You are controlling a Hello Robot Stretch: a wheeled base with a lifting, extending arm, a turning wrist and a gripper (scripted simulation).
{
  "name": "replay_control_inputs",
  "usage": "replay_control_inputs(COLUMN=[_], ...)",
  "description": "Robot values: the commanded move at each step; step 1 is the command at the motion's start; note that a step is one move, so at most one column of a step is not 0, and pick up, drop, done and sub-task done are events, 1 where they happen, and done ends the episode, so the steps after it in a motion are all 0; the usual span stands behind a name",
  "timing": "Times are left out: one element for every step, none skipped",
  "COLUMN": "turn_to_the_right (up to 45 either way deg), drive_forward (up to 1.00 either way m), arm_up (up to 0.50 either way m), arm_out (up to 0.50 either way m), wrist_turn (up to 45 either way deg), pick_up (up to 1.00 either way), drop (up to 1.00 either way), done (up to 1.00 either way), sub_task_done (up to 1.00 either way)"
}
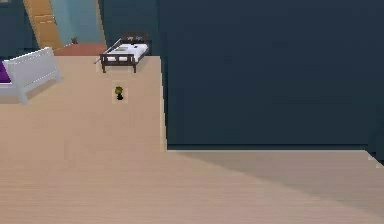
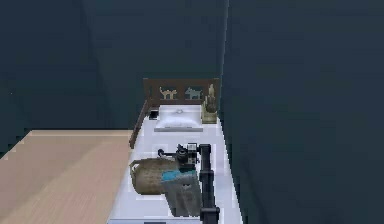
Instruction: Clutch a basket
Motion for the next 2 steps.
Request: replay_control_inputs(turn_to_the_right=[0.0, 0.0], drive_forward=[0.0, 0.0], arm_up=[-0.3, 0.0], arm_out=[0.0, 0.0], wrist_turn=[0.0, 0.0], pick_up=[0.0, 1.0], drop=[0.0, 0.0], done=[0.0, 0.0], sub_task_done=[0.0, 0.0])
